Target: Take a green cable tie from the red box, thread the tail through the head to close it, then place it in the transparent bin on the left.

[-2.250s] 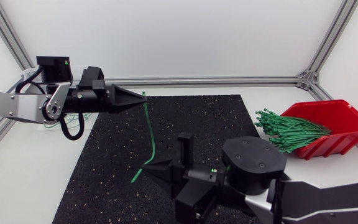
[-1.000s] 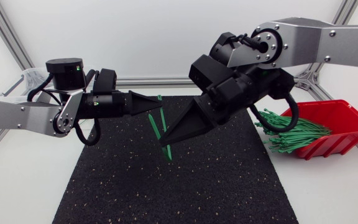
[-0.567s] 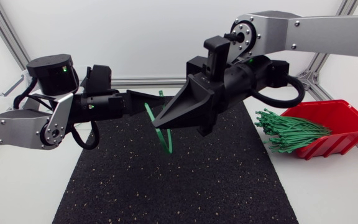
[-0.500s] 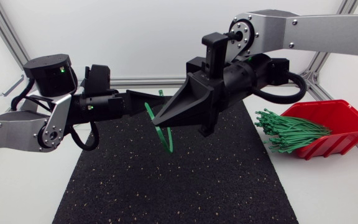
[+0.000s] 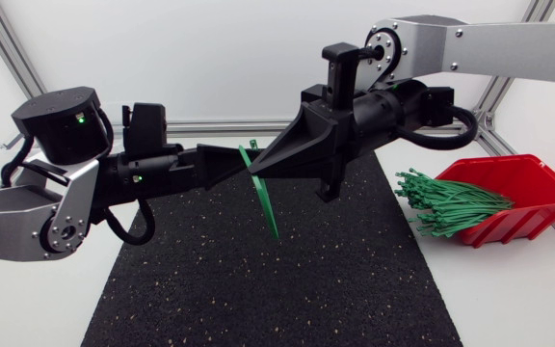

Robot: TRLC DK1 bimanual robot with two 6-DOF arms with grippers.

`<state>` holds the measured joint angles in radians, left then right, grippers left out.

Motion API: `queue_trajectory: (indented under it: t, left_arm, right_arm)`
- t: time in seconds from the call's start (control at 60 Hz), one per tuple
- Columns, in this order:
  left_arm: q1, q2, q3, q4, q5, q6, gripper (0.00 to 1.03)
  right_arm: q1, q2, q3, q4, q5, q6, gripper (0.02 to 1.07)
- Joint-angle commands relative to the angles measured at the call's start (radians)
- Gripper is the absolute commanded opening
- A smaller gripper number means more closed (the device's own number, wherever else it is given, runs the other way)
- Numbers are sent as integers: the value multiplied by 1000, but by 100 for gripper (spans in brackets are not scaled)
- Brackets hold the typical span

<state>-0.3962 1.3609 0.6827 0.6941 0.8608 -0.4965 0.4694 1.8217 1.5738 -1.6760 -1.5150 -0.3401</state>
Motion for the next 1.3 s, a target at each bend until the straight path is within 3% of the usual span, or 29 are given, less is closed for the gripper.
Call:
queue_trajectory:
  t: [0.0, 0.483, 1.283]
  left_arm:
    - [-10, -25, -31, 25, -13, 24, 4]
    - [-33, -148, -94, 44, -94, 148, 4]
    - [-50, -163, -123, 44, -97, 165, 4]
  right_arm:
    - [-6, 22, 0, -266, -57, 19, 7]
    - [-35, 56, -1, -269, -53, 50, 7]
    - [-28, 74, 28, -264, -53, 49, 7]
